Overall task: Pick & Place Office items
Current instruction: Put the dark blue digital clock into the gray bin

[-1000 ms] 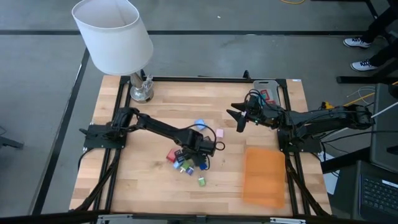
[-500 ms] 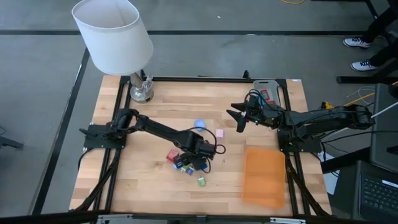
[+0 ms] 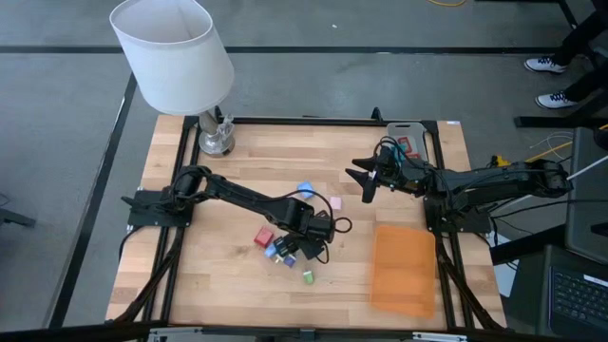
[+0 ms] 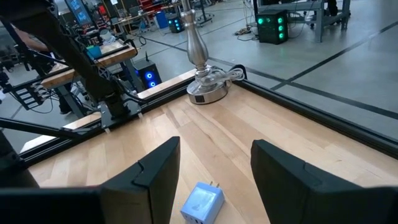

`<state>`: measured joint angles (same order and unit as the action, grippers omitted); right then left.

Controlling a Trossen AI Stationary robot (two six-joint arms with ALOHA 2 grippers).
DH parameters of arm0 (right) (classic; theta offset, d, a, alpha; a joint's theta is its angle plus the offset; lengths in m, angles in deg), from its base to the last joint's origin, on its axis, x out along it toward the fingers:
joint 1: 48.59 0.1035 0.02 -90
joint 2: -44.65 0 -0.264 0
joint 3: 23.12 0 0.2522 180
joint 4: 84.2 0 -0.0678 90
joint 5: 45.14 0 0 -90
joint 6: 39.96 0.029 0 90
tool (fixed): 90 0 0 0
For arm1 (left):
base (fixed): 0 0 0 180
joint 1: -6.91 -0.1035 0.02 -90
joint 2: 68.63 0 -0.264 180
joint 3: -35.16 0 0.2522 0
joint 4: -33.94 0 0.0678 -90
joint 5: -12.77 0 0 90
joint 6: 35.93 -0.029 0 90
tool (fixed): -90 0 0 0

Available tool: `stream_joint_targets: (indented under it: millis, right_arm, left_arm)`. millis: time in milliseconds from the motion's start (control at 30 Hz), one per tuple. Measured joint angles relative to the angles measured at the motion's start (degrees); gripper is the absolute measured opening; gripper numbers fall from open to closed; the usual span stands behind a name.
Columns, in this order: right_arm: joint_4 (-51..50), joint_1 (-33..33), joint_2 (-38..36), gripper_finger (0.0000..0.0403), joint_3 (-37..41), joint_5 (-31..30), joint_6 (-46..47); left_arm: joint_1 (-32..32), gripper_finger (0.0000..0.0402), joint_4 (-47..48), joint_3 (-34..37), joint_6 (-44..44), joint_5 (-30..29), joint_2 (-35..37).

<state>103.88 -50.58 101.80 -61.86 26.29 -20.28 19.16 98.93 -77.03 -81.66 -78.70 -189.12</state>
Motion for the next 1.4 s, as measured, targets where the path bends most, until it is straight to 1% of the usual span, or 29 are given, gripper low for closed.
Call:
stream_joint_targets:
  millis: [100, 233, 533, 767, 1033, 1200, 1400]
  right_arm:
    - [0.00, 0.02, 0.00, 0.0196, 0.00, 0.06, 0.00]
    - [0.00, 0.02, 0.00, 0.0196, 0.00, 0.22, 0.00]
    - [-0.02, 0.52, 0.00, 0.0196, 0.00, 0.45, 0.50]
    - [0.02, 1.85, -0.01, 0.0196, 0.01, 0.18, 0.49]
    - [0.05, 1.85, -0.02, 0.0196, 0.00, 0.13, 0.44]
    - [0.04, 1.85, -0.02, 0.0196, 0.00, -0.04, 0.04]
    - [0.05, 1.83, -0.01, 0.0196, 0.01, -0.04, -0.38]
  left_arm:
    - [0.02, 0.0295, -0.01, 0.00, 0.31, 0.14, 0.00]
    - [-0.02, 0.0296, -0.32, 0.00, 2.24, 2.15, -0.45]
    - [-0.07, 0.0292, -0.70, 0.04, 2.60, 1.11, -3.02]
    - [-0.64, 0.0291, 0.25, 0.02, 2.95, 0.98, -3.19]
    - [-1.25, 0.0276, 0.28, 0.02, 2.99, 1.07, -3.19]
    - [-1.25, 0.0265, 0.45, 0.02, 2.99, 2.60, -3.19]
    - [-1.03, 0.0263, 1.39, 0.02, 2.84, 2.54, -3.19]
